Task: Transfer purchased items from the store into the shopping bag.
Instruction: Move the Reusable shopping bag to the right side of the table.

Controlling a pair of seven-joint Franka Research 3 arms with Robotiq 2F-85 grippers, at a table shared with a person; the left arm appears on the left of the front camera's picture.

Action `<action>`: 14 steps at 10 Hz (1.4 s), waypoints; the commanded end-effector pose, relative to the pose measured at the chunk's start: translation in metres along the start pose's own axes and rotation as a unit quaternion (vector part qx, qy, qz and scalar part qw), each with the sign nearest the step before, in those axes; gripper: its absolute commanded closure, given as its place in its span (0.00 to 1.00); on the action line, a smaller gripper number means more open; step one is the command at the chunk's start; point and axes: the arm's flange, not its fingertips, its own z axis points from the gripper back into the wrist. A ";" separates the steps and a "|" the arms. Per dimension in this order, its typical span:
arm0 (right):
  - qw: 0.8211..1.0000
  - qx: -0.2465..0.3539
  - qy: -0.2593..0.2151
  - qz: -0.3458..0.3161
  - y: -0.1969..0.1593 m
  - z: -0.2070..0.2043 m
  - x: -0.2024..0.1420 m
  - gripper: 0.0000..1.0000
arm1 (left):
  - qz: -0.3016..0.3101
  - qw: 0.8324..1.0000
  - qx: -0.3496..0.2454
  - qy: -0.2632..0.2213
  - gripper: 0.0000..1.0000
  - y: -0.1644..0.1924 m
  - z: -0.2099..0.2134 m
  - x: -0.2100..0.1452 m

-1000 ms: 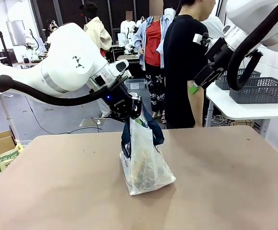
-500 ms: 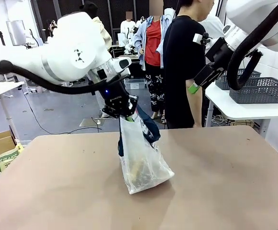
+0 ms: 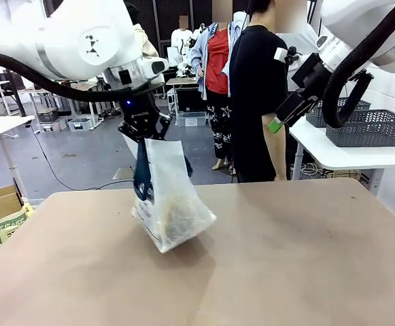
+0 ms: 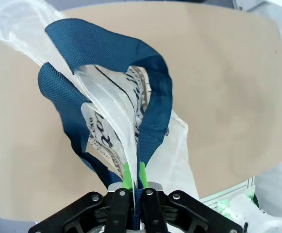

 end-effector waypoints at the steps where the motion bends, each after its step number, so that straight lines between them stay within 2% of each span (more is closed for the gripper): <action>1: 1.000 -0.008 0.010 -0.007 0.001 -0.001 0.003 0.00 | -0.013 0.999 0.008 -0.034 1.00 0.029 0.021 0.005; 4: 1.000 -0.008 0.010 -0.007 0.001 -0.001 0.003 0.00 | -0.045 0.998 0.038 -0.037 1.00 0.080 0.036 0.005; 7: 1.000 -0.008 0.010 -0.007 0.001 -0.001 0.003 0.00 | -0.096 0.993 0.069 0.031 1.00 0.121 0.049 0.003; 9: 1.000 -0.008 0.010 -0.007 0.001 -0.001 0.003 0.00 | -0.178 0.978 0.090 0.057 1.00 0.134 0.046 -0.007; 10: 1.000 -0.008 0.010 -0.007 0.001 -0.001 0.003 0.00 | -0.191 0.975 0.096 0.060 1.00 0.141 0.043 -0.010; 11: 1.000 -0.008 0.010 -0.007 0.001 -0.001 0.003 0.00 | -0.182 0.979 0.078 0.040 1.00 0.145 0.039 -0.014; 12: 1.000 -0.008 0.010 -0.007 0.001 -0.001 0.003 0.00 | -0.159 0.981 0.081 0.078 1.00 0.133 0.034 -0.008; 14: 1.000 -0.008 0.010 -0.007 0.001 -0.001 0.003 0.00 | -0.159 0.981 0.081 0.078 1.00 0.133 0.034 -0.008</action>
